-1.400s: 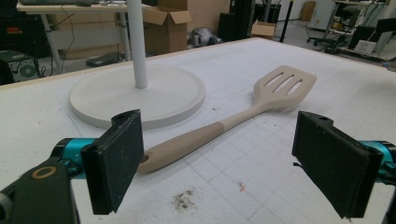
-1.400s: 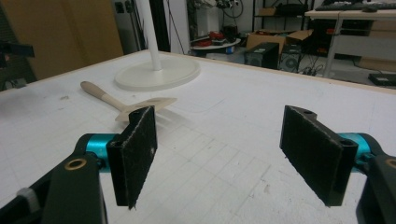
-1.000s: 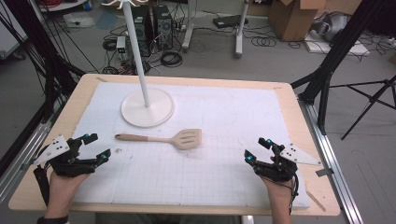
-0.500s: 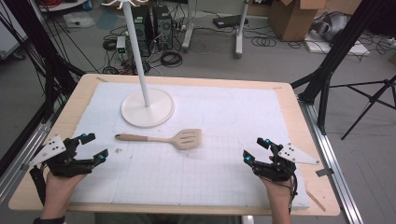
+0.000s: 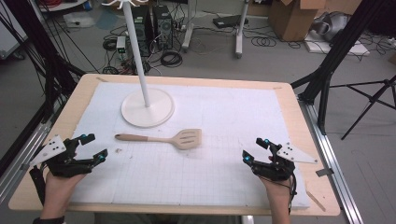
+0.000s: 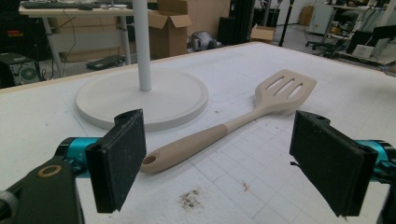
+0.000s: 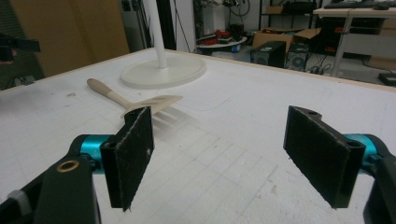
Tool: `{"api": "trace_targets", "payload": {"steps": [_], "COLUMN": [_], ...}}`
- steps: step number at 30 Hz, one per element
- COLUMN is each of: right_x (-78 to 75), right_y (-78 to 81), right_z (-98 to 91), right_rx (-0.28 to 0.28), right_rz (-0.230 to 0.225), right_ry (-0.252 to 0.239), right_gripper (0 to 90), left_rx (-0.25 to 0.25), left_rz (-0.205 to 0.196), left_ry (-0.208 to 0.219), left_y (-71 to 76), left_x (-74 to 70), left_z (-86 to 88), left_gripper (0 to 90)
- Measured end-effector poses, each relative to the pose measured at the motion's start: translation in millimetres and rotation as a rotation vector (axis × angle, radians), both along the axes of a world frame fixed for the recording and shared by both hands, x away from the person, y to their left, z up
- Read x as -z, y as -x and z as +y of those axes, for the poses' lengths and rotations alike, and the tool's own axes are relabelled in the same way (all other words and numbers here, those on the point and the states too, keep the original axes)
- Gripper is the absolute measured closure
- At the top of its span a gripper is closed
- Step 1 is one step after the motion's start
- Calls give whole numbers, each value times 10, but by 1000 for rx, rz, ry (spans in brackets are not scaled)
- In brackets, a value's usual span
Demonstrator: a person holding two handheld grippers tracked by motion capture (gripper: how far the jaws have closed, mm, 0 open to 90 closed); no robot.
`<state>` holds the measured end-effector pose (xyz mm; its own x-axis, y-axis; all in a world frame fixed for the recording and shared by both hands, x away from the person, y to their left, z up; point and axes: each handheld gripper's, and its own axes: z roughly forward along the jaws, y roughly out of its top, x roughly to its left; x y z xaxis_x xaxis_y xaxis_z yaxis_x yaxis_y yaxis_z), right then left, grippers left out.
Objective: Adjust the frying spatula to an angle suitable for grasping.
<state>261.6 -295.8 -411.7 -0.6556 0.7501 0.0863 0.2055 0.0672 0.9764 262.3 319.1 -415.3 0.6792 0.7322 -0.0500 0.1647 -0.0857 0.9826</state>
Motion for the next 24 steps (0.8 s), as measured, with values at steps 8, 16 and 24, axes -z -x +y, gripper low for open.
{"api": "trace_targets", "payload": {"steps": [8, 16, 24], "right_x": [7, 9, -4], "right_y": [-2, -13, -18], "right_z": [11, 12, 48], "right_rx": [1, -6, -17], "right_rz": [18, 10, 15], "right_ry": [0, 1, 4], "right_gripper": [232, 233, 234], "left_rx": [2, 3, 7], "left_rz": [1, 0, 2], "left_ry": [11, 8, 21], "left_y": [10, 10, -6], "left_x": [-4, -4, 2], "left_z": [19, 18, 34], "left_gripper": [197, 198, 198]}}
